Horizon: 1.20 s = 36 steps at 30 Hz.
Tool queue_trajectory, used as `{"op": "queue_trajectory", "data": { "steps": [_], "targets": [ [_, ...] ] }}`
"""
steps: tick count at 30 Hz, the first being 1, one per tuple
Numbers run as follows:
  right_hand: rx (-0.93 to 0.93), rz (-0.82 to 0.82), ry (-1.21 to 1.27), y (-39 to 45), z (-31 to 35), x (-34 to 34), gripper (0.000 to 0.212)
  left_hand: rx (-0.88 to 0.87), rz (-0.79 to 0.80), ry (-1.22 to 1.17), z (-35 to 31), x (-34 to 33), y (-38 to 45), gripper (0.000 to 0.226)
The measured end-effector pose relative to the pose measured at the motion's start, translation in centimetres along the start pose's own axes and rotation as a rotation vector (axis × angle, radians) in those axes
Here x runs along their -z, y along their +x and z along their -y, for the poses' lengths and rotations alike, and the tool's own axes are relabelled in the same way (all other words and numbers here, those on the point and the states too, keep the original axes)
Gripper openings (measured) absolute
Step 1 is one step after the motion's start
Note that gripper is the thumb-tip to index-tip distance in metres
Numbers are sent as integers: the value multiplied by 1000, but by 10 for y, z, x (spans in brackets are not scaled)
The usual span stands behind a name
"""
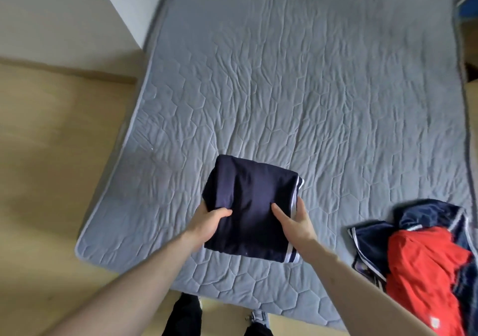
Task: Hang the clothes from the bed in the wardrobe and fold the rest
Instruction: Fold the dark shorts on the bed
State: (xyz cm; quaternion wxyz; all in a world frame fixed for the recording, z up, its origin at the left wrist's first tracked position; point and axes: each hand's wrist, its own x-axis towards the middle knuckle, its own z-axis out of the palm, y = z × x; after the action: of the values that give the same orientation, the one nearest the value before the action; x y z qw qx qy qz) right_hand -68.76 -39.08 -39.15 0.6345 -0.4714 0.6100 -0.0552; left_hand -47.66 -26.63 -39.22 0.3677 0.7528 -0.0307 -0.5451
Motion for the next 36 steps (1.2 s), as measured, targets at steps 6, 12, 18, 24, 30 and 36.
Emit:
{"op": "queue_trajectory", "data": {
  "steps": [6, 12, 18, 24, 30, 36],
  "targets": [
    [135, 144, -144, -130, 85, -13, 36, -99, -177, -264, -41, 51, -171, 62],
    [317, 311, -278, -228, 153, -70, 36, -219, -408, -383, -41, 123, -298, 49],
    [471, 478, -470, -309, 212, -171, 48, -308, -690, -532, -20, 214, -375, 41],
    [560, 620, -511, -381, 240, -308, 49, -389, -813, -641, 14, 338, -440, 18],
    [625, 744, -477, -463, 269, -455, 43, -486, -928, -696, 37, 490, -490, 17],
    [714, 834, -468, -521, 315, -570, 40, -549, -996, -737, 34, 611, -521, 31]
  ]
}}
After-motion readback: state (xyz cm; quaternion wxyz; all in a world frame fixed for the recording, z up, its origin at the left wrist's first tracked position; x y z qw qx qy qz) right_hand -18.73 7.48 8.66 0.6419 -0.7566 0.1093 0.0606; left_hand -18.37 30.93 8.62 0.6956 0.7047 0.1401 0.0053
